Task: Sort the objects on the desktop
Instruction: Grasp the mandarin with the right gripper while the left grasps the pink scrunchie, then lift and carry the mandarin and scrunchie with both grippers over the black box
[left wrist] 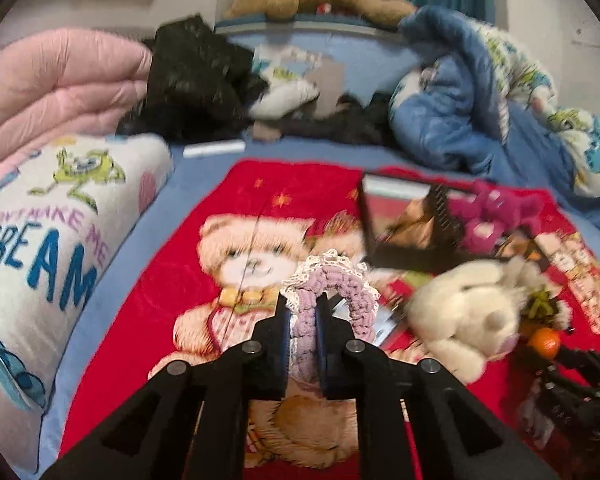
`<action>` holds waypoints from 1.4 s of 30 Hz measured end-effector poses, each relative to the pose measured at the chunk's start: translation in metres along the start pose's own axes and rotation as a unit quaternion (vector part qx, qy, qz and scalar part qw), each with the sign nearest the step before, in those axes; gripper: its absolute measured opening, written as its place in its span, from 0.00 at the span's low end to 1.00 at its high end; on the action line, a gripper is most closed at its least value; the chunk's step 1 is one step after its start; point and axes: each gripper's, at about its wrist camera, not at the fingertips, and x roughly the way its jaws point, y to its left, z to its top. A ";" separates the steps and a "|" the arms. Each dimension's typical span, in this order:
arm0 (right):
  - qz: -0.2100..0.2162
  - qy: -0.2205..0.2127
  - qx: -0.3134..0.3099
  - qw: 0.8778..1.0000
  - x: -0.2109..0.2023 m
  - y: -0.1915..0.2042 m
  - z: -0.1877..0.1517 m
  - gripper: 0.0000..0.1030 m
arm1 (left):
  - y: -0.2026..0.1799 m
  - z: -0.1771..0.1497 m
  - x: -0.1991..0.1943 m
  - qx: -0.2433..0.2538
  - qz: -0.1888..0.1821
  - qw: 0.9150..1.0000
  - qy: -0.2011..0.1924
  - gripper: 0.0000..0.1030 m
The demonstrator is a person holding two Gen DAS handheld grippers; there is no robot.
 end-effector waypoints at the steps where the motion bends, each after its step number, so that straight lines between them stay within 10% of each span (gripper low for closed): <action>1: 0.001 -0.004 -0.001 1.000 -0.003 0.001 0.000 0.35 | -0.003 0.001 -0.004 0.004 -0.004 1.000 -0.007 0.11; 17: 0.064 -0.102 0.003 0.993 -0.062 0.006 0.013 0.35 | -0.061 0.003 -0.042 0.052 -0.060 0.995 -0.058 0.11; 42: 0.102 -0.105 0.009 0.989 -0.074 0.006 0.032 0.35 | -0.076 0.014 -0.031 0.066 -0.082 0.994 -0.029 0.11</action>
